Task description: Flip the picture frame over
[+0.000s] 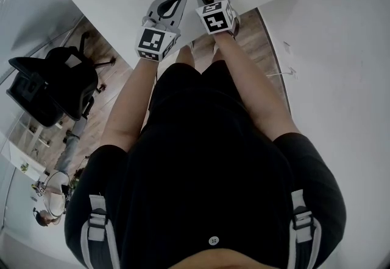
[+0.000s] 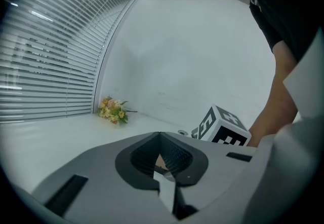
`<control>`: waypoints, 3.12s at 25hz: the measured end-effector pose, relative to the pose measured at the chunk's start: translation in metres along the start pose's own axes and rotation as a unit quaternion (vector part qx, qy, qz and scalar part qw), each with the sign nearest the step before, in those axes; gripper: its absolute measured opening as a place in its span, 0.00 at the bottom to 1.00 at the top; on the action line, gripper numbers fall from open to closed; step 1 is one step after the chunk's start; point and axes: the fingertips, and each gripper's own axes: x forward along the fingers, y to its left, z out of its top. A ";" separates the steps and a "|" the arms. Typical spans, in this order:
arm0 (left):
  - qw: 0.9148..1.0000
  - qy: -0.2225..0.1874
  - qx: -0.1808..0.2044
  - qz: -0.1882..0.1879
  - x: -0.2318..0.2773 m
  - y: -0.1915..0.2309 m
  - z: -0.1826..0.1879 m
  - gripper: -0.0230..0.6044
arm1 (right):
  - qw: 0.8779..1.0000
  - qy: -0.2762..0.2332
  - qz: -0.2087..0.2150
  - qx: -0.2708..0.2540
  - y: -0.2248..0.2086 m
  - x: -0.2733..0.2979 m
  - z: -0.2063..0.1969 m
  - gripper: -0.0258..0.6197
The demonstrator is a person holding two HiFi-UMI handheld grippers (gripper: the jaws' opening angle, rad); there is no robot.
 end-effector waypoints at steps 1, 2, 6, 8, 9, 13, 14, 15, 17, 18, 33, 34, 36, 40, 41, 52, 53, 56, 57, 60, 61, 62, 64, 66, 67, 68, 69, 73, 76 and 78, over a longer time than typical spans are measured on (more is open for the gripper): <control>1.000 0.001 -0.002 0.001 0.000 0.000 -0.001 0.05 | 1.000 0.003 -0.001 -0.001 0.000 0.001 -0.002 0.24; 1.000 0.001 -0.004 0.001 0.000 0.001 -0.002 0.05 | 1.000 0.005 -0.004 -0.003 0.000 0.003 -0.003 0.23; 1.000 0.001 -0.004 0.002 -0.001 0.002 -0.003 0.05 | 1.000 0.009 -0.020 -0.020 -0.002 0.005 -0.003 0.19; 1.000 0.001 -0.004 0.002 -0.001 0.003 -0.003 0.05 | 0.999 0.010 -0.027 -0.026 -0.002 0.005 -0.003 0.15; 1.000 0.001 -0.005 0.003 -0.002 0.004 -0.003 0.05 | 0.999 0.010 -0.030 -0.025 -0.002 0.005 -0.003 0.13; 1.000 -0.001 -0.013 0.010 -0.005 0.007 -0.002 0.05 | 1.000 0.008 -0.027 -0.005 -0.004 0.004 -0.003 0.12; 1.000 -0.002 -0.014 0.011 -0.006 0.007 -0.001 0.05 | 1.000 0.005 -0.025 -0.001 -0.005 0.002 -0.002 0.12; 1.000 -0.003 -0.013 0.013 -0.007 0.008 0.001 0.05 | 1.000 0.002 -0.023 0.001 -0.006 0.000 0.000 0.12; 1.000 -0.006 -0.012 0.017 -0.009 0.008 0.004 0.05 | 1.000 -0.006 -0.018 0.004 -0.006 -0.004 0.003 0.12; 1.000 -0.007 -0.011 0.018 -0.010 0.008 0.006 0.05 | 1.000 -0.009 -0.015 0.006 -0.006 -0.006 0.005 0.12; 0.998 -0.026 -0.008 0.055 -0.025 -0.001 0.033 0.05 | 0.998 -0.048 0.035 0.023 -0.006 -0.046 0.036 0.12; 0.998 -0.027 -0.008 0.059 -0.026 -0.001 0.035 0.05 | 0.998 -0.051 0.041 0.026 -0.006 -0.048 0.039 0.12; 0.997 -0.029 -0.007 0.065 -0.028 -0.001 0.038 0.05 | 0.997 -0.054 0.053 0.033 -0.004 -0.052 0.043 0.12; 0.997 -0.032 -0.005 0.075 -0.030 -0.005 0.041 0.05 | 0.993 -0.058 0.083 0.052 0.000 -0.058 0.047 0.12; 0.996 -0.033 -0.005 0.078 -0.030 -0.006 0.042 0.05 | 0.992 -0.060 0.091 0.058 0.001 -0.059 0.047 0.12; 0.994 -0.032 -0.012 0.104 -0.037 -0.009 0.037 0.05 | 0.969 -0.092 0.199 0.110 0.021 -0.066 0.056 0.12; 0.994 -0.032 -0.014 0.106 -0.038 -0.009 0.037 0.05 | 0.966 -0.095 0.212 0.117 0.024 -0.066 0.056 0.12; 0.993 -0.035 -0.016 0.113 -0.041 -0.006 0.037 0.05 | 0.950 -0.102 0.255 0.153 0.033 -0.067 0.060 0.12; 0.993 -0.035 -0.017 0.115 -0.042 -0.005 0.036 0.05 | 0.944 -0.103 0.267 0.164 0.035 -0.068 0.062 0.12; 0.992 -0.033 -0.018 0.121 -0.044 -0.002 0.031 0.05 | 0.930 -0.107 0.298 0.188 0.041 -0.070 0.064 0.12; 0.992 -0.033 -0.019 0.123 -0.045 -0.001 0.031 0.05 | 0.926 -0.108 0.306 0.194 0.042 -0.071 0.065 0.12; 0.992 -0.034 -0.019 0.124 -0.046 0.000 0.031 0.05 | 0.923 -0.109 0.311 0.198 0.043 -0.071 0.065 0.12; 0.991 -0.034 -0.020 0.127 -0.046 0.001 0.030 0.05 | 0.917 -0.110 0.322 0.207 0.044 -0.071 0.065 0.12; 0.991 -0.034 -0.020 0.129 -0.047 0.001 0.030 0.05 | 0.910 -0.109 0.333 0.221 0.044 -0.072 0.064 0.12; 0.991 -0.035 -0.020 0.129 -0.047 0.001 0.030 0.05 | 0.907 -0.109 0.338 0.228 0.044 -0.071 0.063 0.12; 0.991 -0.035 -0.020 0.129 -0.047 0.001 0.030 0.05 | 0.903 -0.108 0.343 0.236 0.043 -0.070 0.062 0.12; 0.991 -0.034 -0.020 0.129 -0.048 0.002 0.029 0.05 | 0.899 -0.108 0.349 0.243 0.044 -0.070 0.061 0.12; 0.991 -0.035 -0.021 0.130 -0.049 0.002 0.029 0.05 | 0.876 -0.109 0.382 0.273 0.050 -0.074 0.065 0.12; 0.991 -0.033 -0.021 0.129 -0.049 0.000 0.026 0.05 | 0.856 -0.111 0.408 0.298 0.054 -0.078 0.067 0.12; 0.991 -0.034 -0.022 0.128 -0.048 -0.001 0.025 0.05 | 0.843 -0.112 0.421 0.316 0.053 -0.078 0.065 0.12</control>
